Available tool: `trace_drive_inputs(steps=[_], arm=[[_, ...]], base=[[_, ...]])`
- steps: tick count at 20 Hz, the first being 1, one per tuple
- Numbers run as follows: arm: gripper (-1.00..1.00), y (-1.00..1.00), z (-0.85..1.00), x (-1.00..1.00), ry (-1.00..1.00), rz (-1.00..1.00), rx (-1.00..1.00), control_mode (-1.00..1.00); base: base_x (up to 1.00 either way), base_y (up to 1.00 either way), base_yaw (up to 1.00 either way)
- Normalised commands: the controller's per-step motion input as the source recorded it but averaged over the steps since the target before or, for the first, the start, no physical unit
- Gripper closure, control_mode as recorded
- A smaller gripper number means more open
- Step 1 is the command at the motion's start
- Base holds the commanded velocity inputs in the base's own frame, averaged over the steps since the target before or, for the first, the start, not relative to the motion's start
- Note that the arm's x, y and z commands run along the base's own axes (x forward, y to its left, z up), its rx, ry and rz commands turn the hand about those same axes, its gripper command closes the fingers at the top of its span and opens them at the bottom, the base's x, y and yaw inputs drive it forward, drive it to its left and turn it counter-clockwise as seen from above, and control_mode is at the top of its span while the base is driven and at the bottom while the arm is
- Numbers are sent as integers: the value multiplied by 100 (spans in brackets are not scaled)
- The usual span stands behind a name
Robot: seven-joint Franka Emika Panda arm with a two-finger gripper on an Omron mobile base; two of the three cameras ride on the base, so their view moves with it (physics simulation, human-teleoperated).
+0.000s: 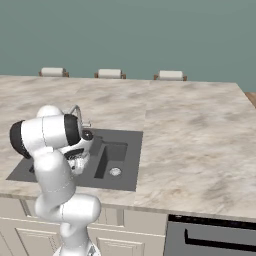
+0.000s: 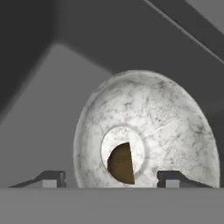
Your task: Pick the kiwi from the cabinet and place it in the bowl. Then pick the bowl and place it in the sink. Then turn on the sink facuet.
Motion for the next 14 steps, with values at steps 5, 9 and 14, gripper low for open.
trace_drive_inputs(steps=[5, 9, 14], arm=[[-100, -22, 100, 0, -4, 0, 0, -100], [-100, -51, 100, 8, 4, -9, 9, -100], [-100, -43, 100, 12, 14, -13, 15, -100]], base=[[0, 0, 0], [0, 0, 0], [0, 0, 0]])
